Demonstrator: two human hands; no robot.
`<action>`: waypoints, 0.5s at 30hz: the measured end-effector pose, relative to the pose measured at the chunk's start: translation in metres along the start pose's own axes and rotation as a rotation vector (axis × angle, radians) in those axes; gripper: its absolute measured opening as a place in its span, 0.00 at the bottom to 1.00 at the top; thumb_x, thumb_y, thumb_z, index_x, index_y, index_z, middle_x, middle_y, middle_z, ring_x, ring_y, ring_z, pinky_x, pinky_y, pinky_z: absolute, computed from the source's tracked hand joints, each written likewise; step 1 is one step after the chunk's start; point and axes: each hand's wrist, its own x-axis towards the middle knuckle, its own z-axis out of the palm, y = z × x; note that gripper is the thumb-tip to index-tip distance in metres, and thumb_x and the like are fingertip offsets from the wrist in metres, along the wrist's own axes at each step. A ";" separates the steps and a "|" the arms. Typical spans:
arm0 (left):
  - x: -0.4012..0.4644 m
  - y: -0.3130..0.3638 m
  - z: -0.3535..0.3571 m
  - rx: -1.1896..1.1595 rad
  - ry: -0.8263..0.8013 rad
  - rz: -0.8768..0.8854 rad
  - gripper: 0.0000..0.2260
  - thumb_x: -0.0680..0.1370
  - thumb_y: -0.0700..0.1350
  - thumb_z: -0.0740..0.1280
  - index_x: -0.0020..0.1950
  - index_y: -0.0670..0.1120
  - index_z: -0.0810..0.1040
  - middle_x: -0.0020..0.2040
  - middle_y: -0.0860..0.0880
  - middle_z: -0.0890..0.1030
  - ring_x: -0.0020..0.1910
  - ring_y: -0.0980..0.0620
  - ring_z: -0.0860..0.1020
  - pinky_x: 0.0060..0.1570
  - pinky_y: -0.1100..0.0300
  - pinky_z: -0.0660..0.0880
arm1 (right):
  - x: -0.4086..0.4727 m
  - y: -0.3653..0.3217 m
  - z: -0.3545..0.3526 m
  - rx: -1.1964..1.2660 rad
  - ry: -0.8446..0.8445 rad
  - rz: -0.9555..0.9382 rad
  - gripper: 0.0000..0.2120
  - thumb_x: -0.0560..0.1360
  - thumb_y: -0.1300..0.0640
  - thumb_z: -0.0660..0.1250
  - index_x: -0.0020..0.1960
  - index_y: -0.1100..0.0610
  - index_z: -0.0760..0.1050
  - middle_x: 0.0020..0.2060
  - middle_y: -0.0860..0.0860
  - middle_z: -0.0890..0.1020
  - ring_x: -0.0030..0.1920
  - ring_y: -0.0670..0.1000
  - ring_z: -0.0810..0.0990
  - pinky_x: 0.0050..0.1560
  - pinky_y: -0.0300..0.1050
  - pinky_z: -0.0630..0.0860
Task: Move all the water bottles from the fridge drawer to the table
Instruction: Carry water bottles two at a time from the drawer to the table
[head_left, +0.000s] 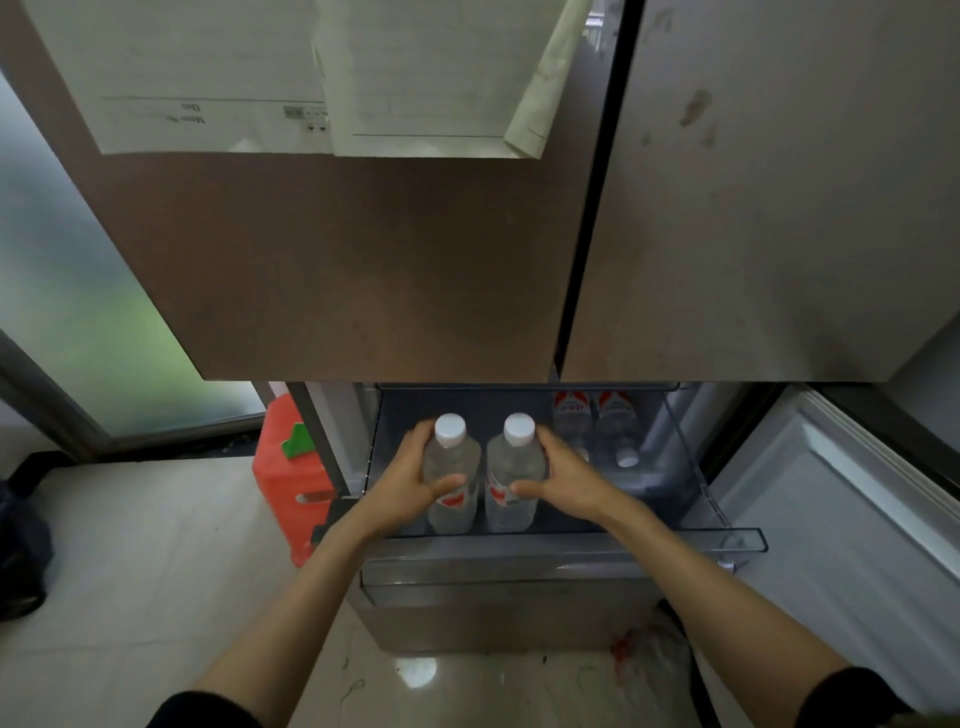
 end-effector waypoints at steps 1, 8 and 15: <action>-0.001 -0.002 -0.001 -0.046 -0.049 -0.017 0.30 0.72 0.41 0.71 0.69 0.51 0.60 0.63 0.48 0.69 0.64 0.49 0.70 0.64 0.52 0.69 | 0.001 0.001 0.000 0.010 -0.025 -0.002 0.29 0.70 0.62 0.72 0.67 0.54 0.63 0.61 0.50 0.72 0.60 0.47 0.71 0.59 0.40 0.67; 0.010 -0.010 -0.004 0.134 0.008 -0.105 0.34 0.66 0.48 0.76 0.69 0.51 0.64 0.59 0.49 0.67 0.58 0.50 0.71 0.62 0.50 0.71 | 0.010 0.005 0.009 -0.272 0.129 -0.016 0.30 0.64 0.47 0.76 0.62 0.52 0.68 0.57 0.51 0.74 0.57 0.50 0.74 0.57 0.47 0.73; 0.008 -0.002 -0.004 0.099 -0.032 -0.060 0.32 0.66 0.45 0.76 0.65 0.50 0.65 0.57 0.53 0.74 0.56 0.53 0.74 0.54 0.62 0.70 | 0.014 0.007 0.007 -0.291 0.033 0.006 0.34 0.64 0.46 0.76 0.64 0.54 0.66 0.58 0.49 0.75 0.58 0.51 0.75 0.57 0.47 0.73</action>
